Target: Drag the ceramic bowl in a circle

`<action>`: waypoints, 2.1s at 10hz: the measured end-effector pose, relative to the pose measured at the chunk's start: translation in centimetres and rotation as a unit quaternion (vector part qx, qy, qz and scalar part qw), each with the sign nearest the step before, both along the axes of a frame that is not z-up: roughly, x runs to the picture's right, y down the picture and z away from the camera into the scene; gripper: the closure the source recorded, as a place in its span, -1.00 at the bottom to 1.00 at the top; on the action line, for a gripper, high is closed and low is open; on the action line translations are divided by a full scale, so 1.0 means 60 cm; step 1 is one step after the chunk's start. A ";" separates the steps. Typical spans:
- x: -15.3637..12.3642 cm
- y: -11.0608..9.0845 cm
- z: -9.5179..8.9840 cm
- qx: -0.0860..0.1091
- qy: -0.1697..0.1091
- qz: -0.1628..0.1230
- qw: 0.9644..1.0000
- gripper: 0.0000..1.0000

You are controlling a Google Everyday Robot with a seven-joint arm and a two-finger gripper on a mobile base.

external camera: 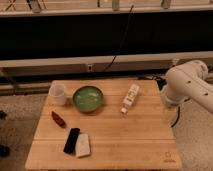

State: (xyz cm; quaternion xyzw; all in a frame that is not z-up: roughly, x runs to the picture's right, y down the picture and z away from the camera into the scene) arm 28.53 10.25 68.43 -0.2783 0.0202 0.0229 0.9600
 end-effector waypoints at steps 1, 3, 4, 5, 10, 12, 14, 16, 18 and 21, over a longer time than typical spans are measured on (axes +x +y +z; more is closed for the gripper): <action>0.000 0.000 0.000 0.000 0.000 0.000 1.000 -0.60; 0.000 0.000 0.000 0.000 0.000 0.000 1.000 -0.60; 0.000 0.000 0.000 0.000 0.000 0.000 1.000 -0.60; 0.000 0.000 0.000 0.000 0.000 0.000 1.000 -0.60; 0.000 0.000 0.000 0.000 0.000 0.000 1.000 -0.60; 0.000 0.000 0.000 0.000 0.000 0.000 1.000 -0.60; 0.000 0.000 0.001 0.000 0.000 -0.002 1.000 -0.60; -0.043 -0.028 0.017 0.010 -0.009 -0.042 0.999 -0.60; -0.085 -0.053 0.031 0.018 -0.018 -0.071 0.997 -0.60; -0.094 -0.069 0.036 0.022 -0.023 -0.101 0.994 -0.60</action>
